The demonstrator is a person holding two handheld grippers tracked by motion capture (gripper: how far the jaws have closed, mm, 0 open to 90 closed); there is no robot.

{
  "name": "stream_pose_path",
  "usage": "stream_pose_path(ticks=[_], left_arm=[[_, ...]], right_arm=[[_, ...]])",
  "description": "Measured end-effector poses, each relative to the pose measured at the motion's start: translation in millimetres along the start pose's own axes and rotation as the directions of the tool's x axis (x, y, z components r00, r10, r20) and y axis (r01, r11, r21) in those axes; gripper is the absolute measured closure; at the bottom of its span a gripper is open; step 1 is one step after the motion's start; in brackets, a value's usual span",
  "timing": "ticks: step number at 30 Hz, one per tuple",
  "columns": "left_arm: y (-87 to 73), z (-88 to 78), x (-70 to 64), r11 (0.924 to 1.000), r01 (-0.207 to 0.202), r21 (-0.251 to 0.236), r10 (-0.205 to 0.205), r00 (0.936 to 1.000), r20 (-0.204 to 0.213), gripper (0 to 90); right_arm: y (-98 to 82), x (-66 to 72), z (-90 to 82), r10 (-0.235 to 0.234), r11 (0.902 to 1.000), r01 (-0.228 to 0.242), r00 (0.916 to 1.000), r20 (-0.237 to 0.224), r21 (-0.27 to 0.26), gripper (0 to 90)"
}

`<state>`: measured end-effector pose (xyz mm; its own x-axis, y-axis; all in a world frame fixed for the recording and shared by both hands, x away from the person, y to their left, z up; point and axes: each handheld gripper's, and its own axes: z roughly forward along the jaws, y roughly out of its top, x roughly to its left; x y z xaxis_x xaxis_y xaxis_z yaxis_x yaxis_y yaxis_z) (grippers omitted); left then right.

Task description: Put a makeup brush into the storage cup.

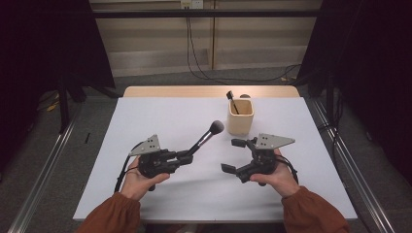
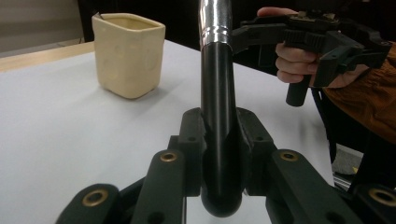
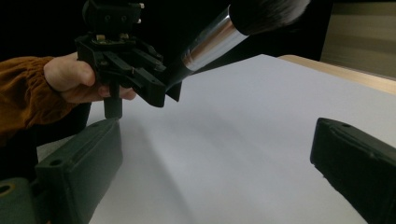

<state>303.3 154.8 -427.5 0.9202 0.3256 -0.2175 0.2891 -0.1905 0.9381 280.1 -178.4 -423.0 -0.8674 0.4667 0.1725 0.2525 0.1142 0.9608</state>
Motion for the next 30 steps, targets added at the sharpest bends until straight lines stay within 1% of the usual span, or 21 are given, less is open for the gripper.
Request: stream_pose_path(ticks=[3, 4, 5, 7, 8, 11, 13, 15, 17, 18, 21, 24, 25, 27, 30], left_arm=[[3.3, 3.6, -0.6, 0.9999, 0.005, -0.016, -0.005, 1.0000, -0.003, 74.5], [5.1, 5.4, -0.8, 0.9999, 0.003, -0.014, -0.003, 1.0000, 0.002, 74.5], [7.5, 7.7, -1.2, 0.9999, -0.009, -0.014, 0.009, 0.9999, 0.004, 74.5], [10.0, 11.1, -1.5, 0.9997, -0.007, -0.024, 0.007, 0.9999, 0.013, 74.5], [11.1, 13.1, -2.3, 0.9995, -0.012, -0.028, 0.013, 0.9998, 0.013, 74.4], [11.4, 18.2, -4.9, 0.9992, -0.028, -0.029, 0.029, 0.9992, 0.027, 74.4], [10.5, 19.5, -5.6, 0.9991, -0.032, -0.028, 0.033, 0.9988, 0.037, 74.5], [10.2, 20.0, -5.9, 0.9989, -0.036, -0.029, 0.037, 0.9988, 0.033, 74.5], [10.0, 20.7, -5.6, 0.9989, -0.035, -0.032, 0.036, 0.9988, 0.035, 74.4], [9.4, 21.3, -5.5, 0.9989, -0.036, -0.032, 0.037, 0.9985, 0.040, 74.5], [7.8, 22.8, -6.5, 0.9990, -0.039, -0.024, 0.040, 0.9982, 0.045, 74.4], [7.2, 24.7, -7.0, 0.9991, -0.039, -0.018, 0.040, 0.9979, 0.051, 74.4], [7.1, 25.6, -7.4, 0.9990, -0.043, -0.013, 0.043, 0.9981, 0.043, 74.4], [6.4, 26.4, -7.0, 0.9989, -0.046, -0.008, 0.047, 0.9976, 0.051, 74.4], [5.4, 28.0, -8.2, 0.9987, -0.051, 0.002, 0.051, 0.9974, 0.051, 74.4]], right_arm=[[3.8, 0.2, 2.5, 0.001, 0.9999, -0.001, 1.0000, -0.006, -0.011, 2.1], [5.3, 0.3, 3.6, 0.000, 0.9999, 0.000, 0.9999, -0.010, -0.015, 2.1], [6.9, 0.6, 4.9, -0.002, 0.9998, 0.001, 0.9999, -0.010, -0.020, 2.2], [10.3, 1.1, 7.4, 0.003, 0.9997, -0.003, 0.9999, -0.015, -0.026, 2.5], [11.9, 1.6, 8.8, 0.000, 0.9996, 0.000, 0.9999, -0.016, -0.028, 2.7], [15.7, 2.4, 12.1, -0.001, 0.9995, 0.001, 0.9997, -0.023, -0.033, 4.7], [17.4, 2.8, 13.6, -0.001, 0.9995, 0.000, 0.9996, -0.028, -0.032, 8.6], [17.6, 3.4, 14.9, -0.009, 0.9995, 0.008, 0.9995, -0.030, -0.030, 12.0], [16.9, 3.2, 16.1, 0.002, 0.9996, -0.003, 0.9994, -0.034, -0.029, 15.0], [16.5, 3.0, 16.7, 0.000, 0.9996, -0.001, 0.9994, -0.033, -0.029, 16.8], [16.2, 2.4, 18.2, 0.011, 0.9991, -0.012, 0.9993, -0.035, -0.040, 23.2], [16.0, 2.2, 19.4, 0.019, 0.9990, -0.021, 0.9988, -0.045, -0.039, 27.2], [15.8, 2.4, 19.6, 0.023, 0.9991, -0.025, 0.9986, -0.047, -0.034, 28.3], [15.2, 2.0, 19.5, 0.030, 0.9990, -0.032, 0.9981, -0.053, -0.032, 33.2], [15.7, 1.1, 18.9, 0.036, 0.9983, -0.038, 0.9981, -0.050, -0.043, 37.0]])
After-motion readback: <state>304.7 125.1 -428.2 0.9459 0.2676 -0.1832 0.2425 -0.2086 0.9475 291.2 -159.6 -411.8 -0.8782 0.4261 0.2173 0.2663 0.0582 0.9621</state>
